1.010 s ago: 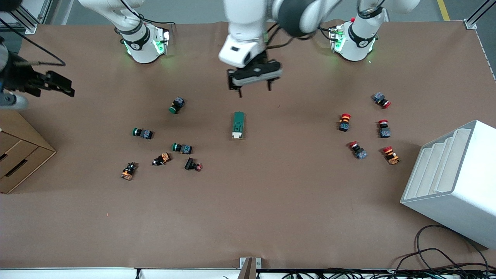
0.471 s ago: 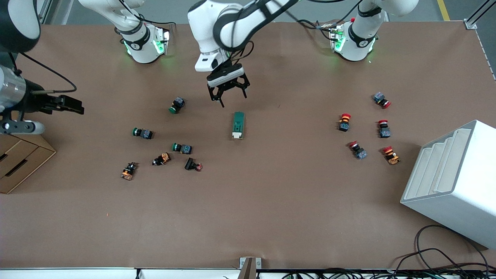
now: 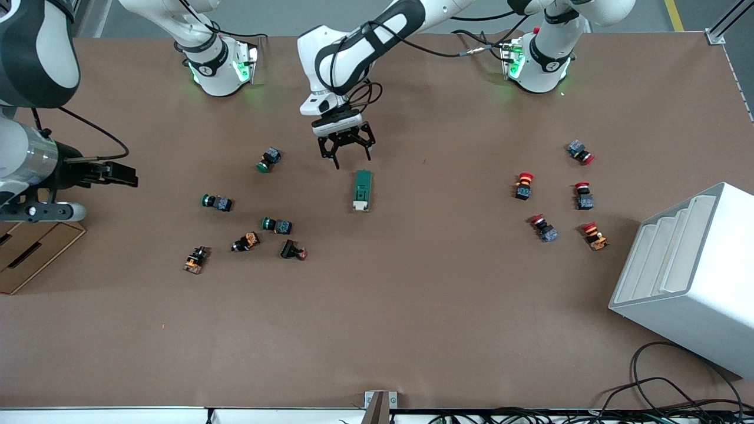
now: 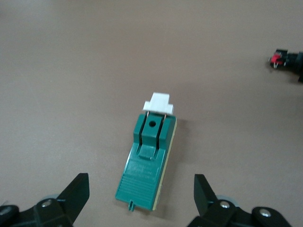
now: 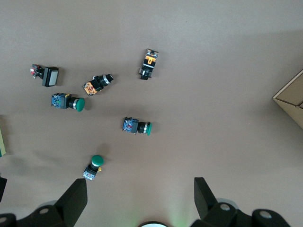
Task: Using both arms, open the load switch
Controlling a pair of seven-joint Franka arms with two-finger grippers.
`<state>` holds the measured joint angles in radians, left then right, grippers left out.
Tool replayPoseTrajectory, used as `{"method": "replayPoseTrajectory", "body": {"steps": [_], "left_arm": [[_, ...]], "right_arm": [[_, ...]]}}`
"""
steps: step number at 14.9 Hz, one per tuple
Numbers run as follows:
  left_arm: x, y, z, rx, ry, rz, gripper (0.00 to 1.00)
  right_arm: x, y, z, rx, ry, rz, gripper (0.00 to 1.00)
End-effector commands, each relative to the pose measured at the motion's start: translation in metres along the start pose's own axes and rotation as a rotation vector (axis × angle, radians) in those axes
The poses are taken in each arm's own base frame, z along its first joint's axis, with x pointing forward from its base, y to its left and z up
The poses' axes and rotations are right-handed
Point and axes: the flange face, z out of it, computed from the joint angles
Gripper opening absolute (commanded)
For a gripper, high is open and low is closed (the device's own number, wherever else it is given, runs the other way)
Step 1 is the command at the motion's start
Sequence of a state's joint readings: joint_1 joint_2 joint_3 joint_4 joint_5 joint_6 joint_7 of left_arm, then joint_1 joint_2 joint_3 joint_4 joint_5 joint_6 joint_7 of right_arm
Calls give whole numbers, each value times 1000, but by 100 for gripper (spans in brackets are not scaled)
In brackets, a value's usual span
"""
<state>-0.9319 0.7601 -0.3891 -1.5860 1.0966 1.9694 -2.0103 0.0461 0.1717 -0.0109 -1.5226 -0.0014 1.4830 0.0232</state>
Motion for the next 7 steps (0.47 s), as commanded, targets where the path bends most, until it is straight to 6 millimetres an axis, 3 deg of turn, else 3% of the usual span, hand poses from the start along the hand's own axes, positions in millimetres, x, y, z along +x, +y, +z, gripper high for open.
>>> {"method": "replayPoseTrajectory", "body": {"steps": [1, 5, 7], "left_arm": [[-16, -17, 5, -39, 73, 4, 98], [-45, -29, 22, -160, 192, -96, 98], [-60, -34, 21, -175, 206, -67, 98]], "right_arm": [[0, -24, -2, -19, 3, 53, 100], [12, -85, 27, -41, -25, 184, 100], [17, -129, 49, -65, -47, 281, 100]]}}
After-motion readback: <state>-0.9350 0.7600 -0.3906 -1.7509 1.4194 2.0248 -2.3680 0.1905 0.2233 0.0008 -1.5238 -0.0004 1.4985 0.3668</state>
